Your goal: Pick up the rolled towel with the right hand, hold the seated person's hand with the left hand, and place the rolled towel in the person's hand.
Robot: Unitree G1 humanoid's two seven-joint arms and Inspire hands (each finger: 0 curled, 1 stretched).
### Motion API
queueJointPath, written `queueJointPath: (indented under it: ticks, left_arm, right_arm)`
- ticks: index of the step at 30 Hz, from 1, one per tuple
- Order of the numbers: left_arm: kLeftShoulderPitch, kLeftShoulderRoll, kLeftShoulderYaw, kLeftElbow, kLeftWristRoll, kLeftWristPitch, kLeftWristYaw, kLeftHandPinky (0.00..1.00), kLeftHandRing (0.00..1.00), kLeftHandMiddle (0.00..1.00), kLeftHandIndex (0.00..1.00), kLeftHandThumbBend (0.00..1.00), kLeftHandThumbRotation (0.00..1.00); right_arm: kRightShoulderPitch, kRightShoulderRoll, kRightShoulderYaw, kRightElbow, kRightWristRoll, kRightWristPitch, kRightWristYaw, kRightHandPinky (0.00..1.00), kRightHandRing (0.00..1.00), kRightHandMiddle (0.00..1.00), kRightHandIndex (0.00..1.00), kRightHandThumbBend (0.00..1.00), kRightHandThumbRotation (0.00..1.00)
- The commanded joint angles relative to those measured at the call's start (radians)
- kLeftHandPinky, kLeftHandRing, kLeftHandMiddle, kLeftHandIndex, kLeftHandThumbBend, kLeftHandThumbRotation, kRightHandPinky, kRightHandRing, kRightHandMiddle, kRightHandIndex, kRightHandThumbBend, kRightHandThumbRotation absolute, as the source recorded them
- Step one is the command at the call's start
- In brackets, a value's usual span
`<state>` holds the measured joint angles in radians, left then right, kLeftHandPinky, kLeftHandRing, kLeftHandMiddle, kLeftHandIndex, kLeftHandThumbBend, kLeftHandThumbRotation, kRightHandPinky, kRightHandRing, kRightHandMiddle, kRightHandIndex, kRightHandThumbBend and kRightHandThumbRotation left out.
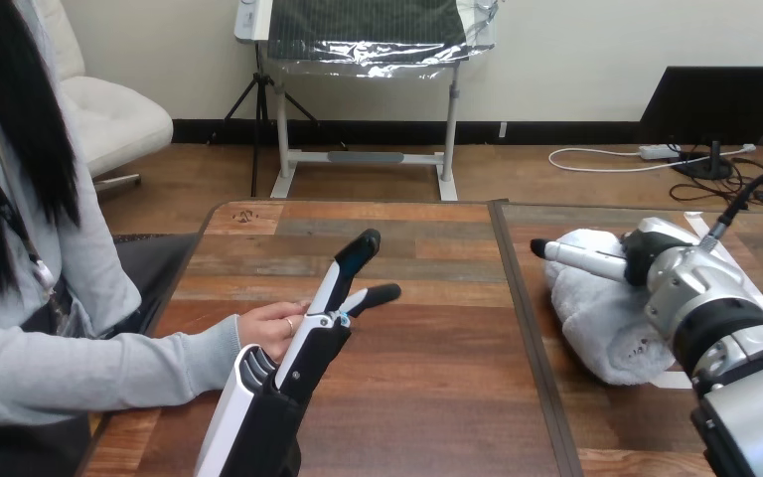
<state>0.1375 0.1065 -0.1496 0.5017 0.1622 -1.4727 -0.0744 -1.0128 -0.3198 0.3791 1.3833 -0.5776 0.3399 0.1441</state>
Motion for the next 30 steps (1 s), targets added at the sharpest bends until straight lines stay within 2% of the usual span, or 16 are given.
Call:
queueJointPath:
  ticks: [1, 3, 6, 9, 12, 13, 15, 18, 19, 22, 24, 27, 30]
  left_arm:
    - [-0.017, 0.011, -0.018, -0.04, -0.025, -0.016, 0.003, 0.82, 0.98, 1.0, 0.99, 1.0, 0.66]
    - [-0.011, 0.014, -0.019, -0.045, -0.025, -0.014, 0.002, 0.82, 0.99, 1.0, 0.99, 1.0, 0.65]
    - [0.014, 0.048, -0.058, -0.083, -0.06, 0.036, -0.009, 0.82, 0.99, 1.0, 1.0, 1.0, 0.61]
    - [0.013, 0.042, -0.043, -0.073, -0.053, 0.009, -0.005, 0.79, 0.99, 1.0, 1.0, 1.0, 0.6]
    - [0.023, 0.048, -0.051, -0.083, -0.065, 0.013, -0.005, 0.78, 0.99, 1.0, 1.0, 1.0, 0.6]
    - [0.027, 0.053, -0.06, -0.087, -0.074, 0.017, -0.005, 0.77, 0.99, 1.0, 1.0, 1.0, 0.6]
    - [0.031, 0.059, -0.07, -0.093, -0.083, 0.021, -0.005, 0.77, 0.99, 1.0, 0.99, 1.0, 0.6]
    - [0.043, 0.077, -0.095, -0.113, -0.108, 0.041, -0.011, 0.77, 1.0, 1.0, 1.0, 1.0, 0.59]
    - [0.049, 0.075, -0.085, -0.122, -0.1, 0.047, -0.012, 0.77, 1.0, 1.0, 1.0, 1.0, 0.59]
    - [0.062, 0.065, -0.058, -0.142, -0.076, 0.055, -0.015, 0.74, 1.0, 1.0, 1.0, 1.0, 0.6]
    - [0.069, 0.059, -0.044, -0.152, -0.062, 0.058, -0.016, 0.71, 0.99, 1.0, 1.0, 1.0, 0.62]
    - [0.081, 0.067, -0.068, -0.17, -0.086, 0.072, -0.017, 0.7, 0.99, 1.0, 1.0, 1.0, 0.63]
    - [0.086, 0.07, -0.08, -0.184, -0.099, 0.084, -0.018, 0.72, 1.0, 1.0, 1.0, 1.0, 0.64]
  right_arm:
    - [-0.021, 0.012, 0.012, -0.004, -0.012, -0.01, -0.013, 1.0, 1.0, 1.0, 1.0, 1.0, 1.0]
    - [-0.017, 0.017, 0.001, -0.005, -0.002, -0.008, -0.016, 1.0, 1.0, 1.0, 1.0, 1.0, 1.0]
    - [-0.002, 0.022, 0.0, -0.002, -0.004, -0.014, -0.012, 1.0, 1.0, 1.0, 1.0, 1.0, 1.0]
    - [0.01, 0.029, 0.002, -0.001, -0.005, -0.015, -0.015, 1.0, 1.0, 1.0, 1.0, 1.0, 1.0]
    - [0.022, 0.035, 0.029, 0.002, -0.029, -0.023, 0.001, 1.0, 1.0, 1.0, 1.0, 1.0, 1.0]
    - [0.026, 0.037, 0.056, 0.005, -0.054, -0.035, 0.024, 1.0, 1.0, 1.0, 1.0, 1.0, 1.0]
    - [0.031, 0.039, 0.085, 0.007, -0.082, -0.05, 0.051, 1.0, 1.0, 1.0, 1.0, 1.0, 1.0]
    - [0.046, 0.051, 0.072, 0.006, -0.076, -0.031, 0.007, 1.0, 1.0, 1.0, 1.0, 1.0, 1.0]
    - [0.057, 0.055, 0.065, 0.004, -0.07, -0.034, -0.023, 1.0, 1.0, 1.0, 1.0, 1.0, 1.0]
    - [0.078, 0.063, 0.051, 0.002, -0.058, -0.038, -0.072, 1.0, 1.0, 1.0, 0.99, 1.0, 0.99]
    - [0.086, 0.068, 0.044, 0.002, -0.05, -0.032, -0.086, 0.98, 1.0, 1.0, 1.0, 1.0, 0.97]
    - [0.096, 0.069, 0.092, 0.007, -0.092, -0.053, -0.056, 0.91, 1.0, 1.0, 1.0, 1.0, 0.98]
    - [0.111, 0.076, 0.051, 0.004, -0.056, -0.047, -0.093, 0.9, 1.0, 1.0, 0.99, 1.0, 0.93]
